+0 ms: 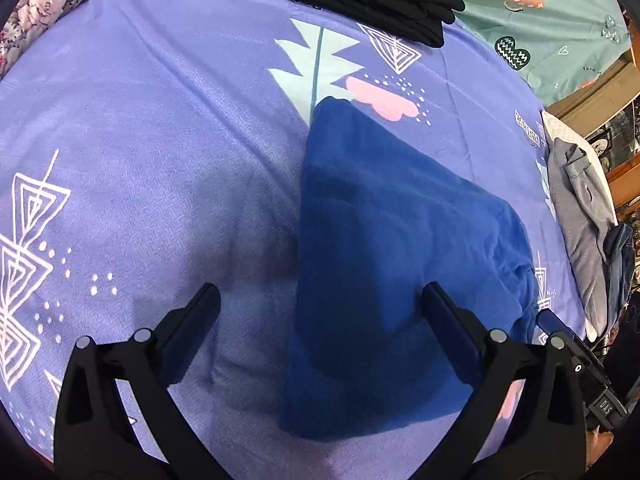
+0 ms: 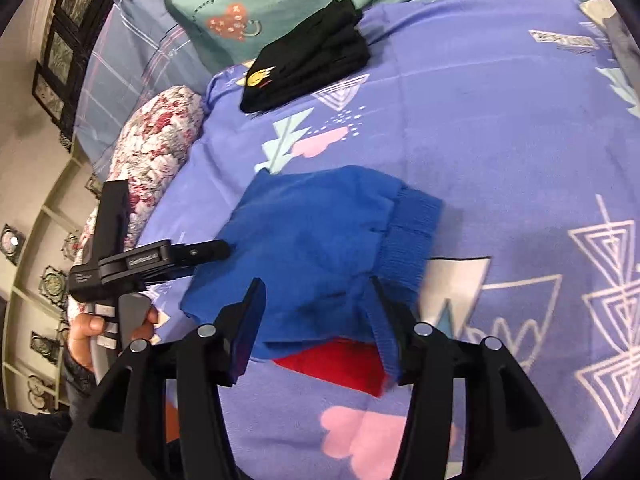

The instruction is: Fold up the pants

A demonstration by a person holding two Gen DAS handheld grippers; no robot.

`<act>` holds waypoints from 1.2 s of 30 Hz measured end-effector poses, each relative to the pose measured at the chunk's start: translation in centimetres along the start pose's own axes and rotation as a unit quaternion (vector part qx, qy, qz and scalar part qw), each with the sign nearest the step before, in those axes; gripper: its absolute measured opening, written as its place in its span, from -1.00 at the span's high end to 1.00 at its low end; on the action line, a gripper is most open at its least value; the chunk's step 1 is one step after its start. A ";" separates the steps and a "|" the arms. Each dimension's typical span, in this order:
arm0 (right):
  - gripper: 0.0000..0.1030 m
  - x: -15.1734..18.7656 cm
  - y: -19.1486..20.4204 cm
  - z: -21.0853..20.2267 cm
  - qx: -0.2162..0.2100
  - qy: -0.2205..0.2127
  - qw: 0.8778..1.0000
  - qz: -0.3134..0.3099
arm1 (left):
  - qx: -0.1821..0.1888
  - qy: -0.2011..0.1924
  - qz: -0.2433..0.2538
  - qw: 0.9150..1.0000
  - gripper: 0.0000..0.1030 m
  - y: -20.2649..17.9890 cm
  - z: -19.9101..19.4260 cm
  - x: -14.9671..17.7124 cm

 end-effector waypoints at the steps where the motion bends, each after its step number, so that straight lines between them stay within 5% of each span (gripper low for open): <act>1: -0.02 0.2 0.0 0.0 -0.007 0.002 1.000 -0.003 | 0.001 0.001 0.003 1.000 -0.96 -0.2 0.0 0.3; 18: -0.31 1.2 -3.1 -0.8 -0.020 0.018 0.998 0.057 | 0.002 0.009 0.017 1.000 -0.96 -0.5 -0.4 1.0; 22: -0.33 1.4 -4.1 -0.3 -0.006 0.025 0.997 0.075 | 0.039 0.035 0.017 0.999 -0.96 -0.3 -0.2 0.9; 33: -0.35 0.9 -5.7 3.1 -0.088 0.061 0.984 0.140 | 0.130 0.105 0.027 0.986 -0.96 -1.0 2.0 0.3; 36: -0.54 0.0 -5.2 4.1 -0.099 0.060 0.984 0.137 | 0.152 0.117 0.026 0.981 -0.95 -1.3 2.9 -0.6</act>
Point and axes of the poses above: each gripper's, at about its wrist camera, not at the fingertips, and z roughly the way its jaws point, y to its left, x to its underside, the point moved 1 cm from there along z, roughly the way its jaws point
